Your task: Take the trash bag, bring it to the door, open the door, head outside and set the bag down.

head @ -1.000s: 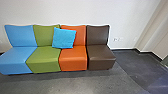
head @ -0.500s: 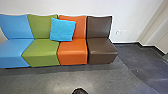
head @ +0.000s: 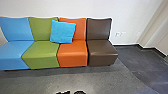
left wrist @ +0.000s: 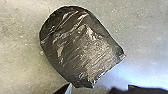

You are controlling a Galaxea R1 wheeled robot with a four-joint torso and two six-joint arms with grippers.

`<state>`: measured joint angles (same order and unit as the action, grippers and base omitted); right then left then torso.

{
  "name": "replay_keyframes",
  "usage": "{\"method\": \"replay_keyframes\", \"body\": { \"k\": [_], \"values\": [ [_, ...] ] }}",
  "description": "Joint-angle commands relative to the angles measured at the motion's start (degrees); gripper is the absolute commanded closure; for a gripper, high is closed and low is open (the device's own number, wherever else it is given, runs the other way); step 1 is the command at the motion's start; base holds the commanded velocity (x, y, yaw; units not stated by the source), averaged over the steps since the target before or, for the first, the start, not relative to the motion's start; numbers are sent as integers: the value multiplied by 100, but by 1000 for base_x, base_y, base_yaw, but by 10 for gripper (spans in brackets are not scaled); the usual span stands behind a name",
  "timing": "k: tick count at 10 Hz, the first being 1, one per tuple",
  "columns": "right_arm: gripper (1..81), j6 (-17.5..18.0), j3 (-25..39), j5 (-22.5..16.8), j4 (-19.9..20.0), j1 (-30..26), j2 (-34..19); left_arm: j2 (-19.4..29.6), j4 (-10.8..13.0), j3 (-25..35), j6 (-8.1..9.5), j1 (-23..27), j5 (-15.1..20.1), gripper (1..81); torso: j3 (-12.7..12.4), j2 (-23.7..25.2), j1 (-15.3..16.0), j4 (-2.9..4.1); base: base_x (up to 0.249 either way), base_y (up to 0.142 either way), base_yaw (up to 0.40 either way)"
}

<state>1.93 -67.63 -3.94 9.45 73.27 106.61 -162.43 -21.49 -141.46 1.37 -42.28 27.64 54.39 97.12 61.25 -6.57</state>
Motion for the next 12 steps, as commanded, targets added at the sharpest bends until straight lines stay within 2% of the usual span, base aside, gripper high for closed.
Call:
{"method": "replay_keyframes", "body": {
  "k": [1, 3, 4, 7, 10, 11, 12],
  "values": [
    [10, -8, 234, -397, 84, -211, -400, -88, -136, 31, 22, 663, 418, 10, 0, 551, 354, 0, 0, 0, 0],
    [10, -8, 243, -397, 66, -202, -400, -185, -118, 31, 197, 865, 566, 10, 462, 969, 612, 0, 0, 0, 0],
    [10, -8, 243, -397, 57, -202, -400, -194, -110, 30, 250, 935, 611, 10, 609, 1133, 710, 0, 0, 0, 0],
    [10, -8, 269, -397, 57, -202, -400, -168, -109, -75, 268, 1076, 629, 10, 1123, 1693, 1063, 0, 0, 0, 0],
    [10, -8, 296, -397, 57, -220, -400, -238, -127, -233, 303, 1419, 822, 10, 1686, 2313, 1453, 0, 0, 0, 0],
    [10, -8, 296, -397, 57, -211, -400, -256, -118, -303, 364, 1533, 849, 10, 1370, 2527, 1589, 0, 0, 0, 0],
    [10, -8, 279, -397, 57, -202, -409, -264, -127, -330, 373, 1630, 919, 10, 1499, 2700, 1699, 0, 0, 0, 0]
  ]
}}
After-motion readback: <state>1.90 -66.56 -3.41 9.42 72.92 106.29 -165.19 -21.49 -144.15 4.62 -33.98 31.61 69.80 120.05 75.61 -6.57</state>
